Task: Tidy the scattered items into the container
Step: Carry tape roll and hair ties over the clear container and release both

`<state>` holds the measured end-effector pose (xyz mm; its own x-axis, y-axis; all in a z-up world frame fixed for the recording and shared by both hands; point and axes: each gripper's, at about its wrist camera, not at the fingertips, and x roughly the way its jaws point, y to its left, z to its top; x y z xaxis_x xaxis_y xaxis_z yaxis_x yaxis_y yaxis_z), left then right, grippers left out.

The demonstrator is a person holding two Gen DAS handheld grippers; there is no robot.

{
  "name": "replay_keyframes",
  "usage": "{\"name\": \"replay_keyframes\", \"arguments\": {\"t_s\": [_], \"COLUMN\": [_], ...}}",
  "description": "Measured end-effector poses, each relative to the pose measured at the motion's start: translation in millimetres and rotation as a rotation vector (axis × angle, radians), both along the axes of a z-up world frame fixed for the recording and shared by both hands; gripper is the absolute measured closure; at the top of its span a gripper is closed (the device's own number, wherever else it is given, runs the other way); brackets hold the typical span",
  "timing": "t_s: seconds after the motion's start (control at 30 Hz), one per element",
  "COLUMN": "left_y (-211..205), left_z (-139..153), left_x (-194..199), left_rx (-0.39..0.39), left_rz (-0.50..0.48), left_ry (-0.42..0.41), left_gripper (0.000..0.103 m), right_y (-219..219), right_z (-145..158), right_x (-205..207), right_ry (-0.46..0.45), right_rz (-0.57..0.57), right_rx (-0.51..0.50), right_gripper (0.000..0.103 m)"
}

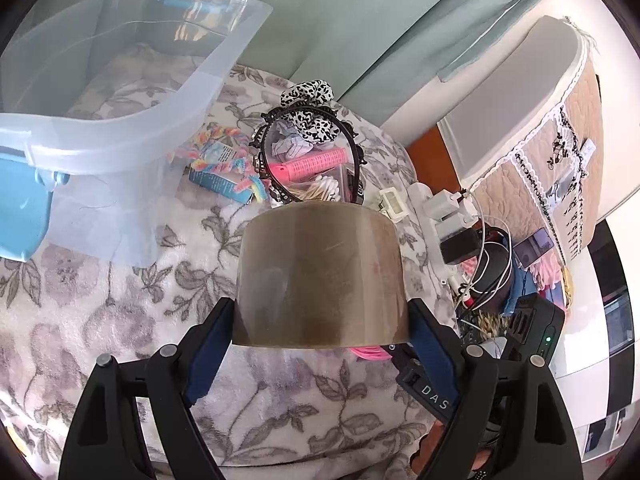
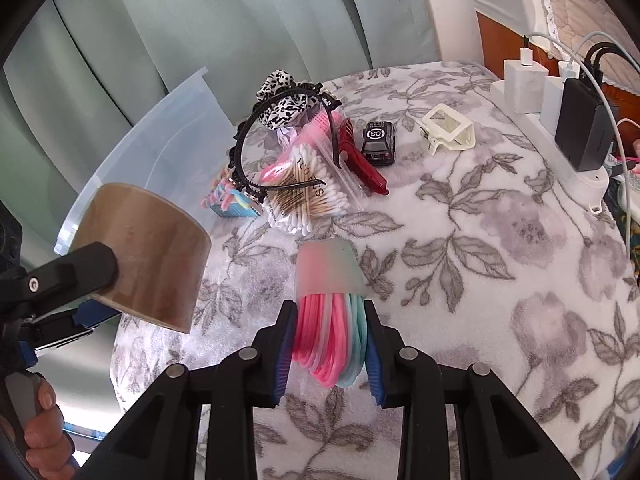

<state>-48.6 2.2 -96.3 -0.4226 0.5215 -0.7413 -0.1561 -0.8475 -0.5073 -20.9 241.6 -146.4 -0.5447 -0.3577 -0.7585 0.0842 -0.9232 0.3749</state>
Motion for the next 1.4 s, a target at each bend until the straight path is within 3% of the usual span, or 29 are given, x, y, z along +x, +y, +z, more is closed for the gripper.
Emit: {"name": "replay_keyframes", "arguments": {"t_s": [0.17,0.4,0.83,1.1,1.4], "left_y": [-1,-7,-73,-116,-150], "left_z": [15,63,145,163,160], "left_x": [5,17,24,15,3], "left_rx": [0.002,0.037,0.103,0.078,0.046], "left_rz": [-0.010,-0.007,0.142,0.265,0.407], "left_ry": [0.051,0.199,0.425,0.472,0.482], "left_gripper": [0.017,0.017,0.017,0.017,0.017], "right_y": [7,13,-22,-70,-125], "right_z": [25,85,211,245,249], "right_x": [3,13,22,11,-16], "right_ry": [0.050,0.196,0.486,0.557,0.542], "right_rz": [-0.036,-0.067,0.014,0.129,0.222], "right_rx": [-0.011,-0.051,-0.140,-0.131,-0.143], "right_gripper": [0.069,0.069,0.069,0.069,0.069]}}
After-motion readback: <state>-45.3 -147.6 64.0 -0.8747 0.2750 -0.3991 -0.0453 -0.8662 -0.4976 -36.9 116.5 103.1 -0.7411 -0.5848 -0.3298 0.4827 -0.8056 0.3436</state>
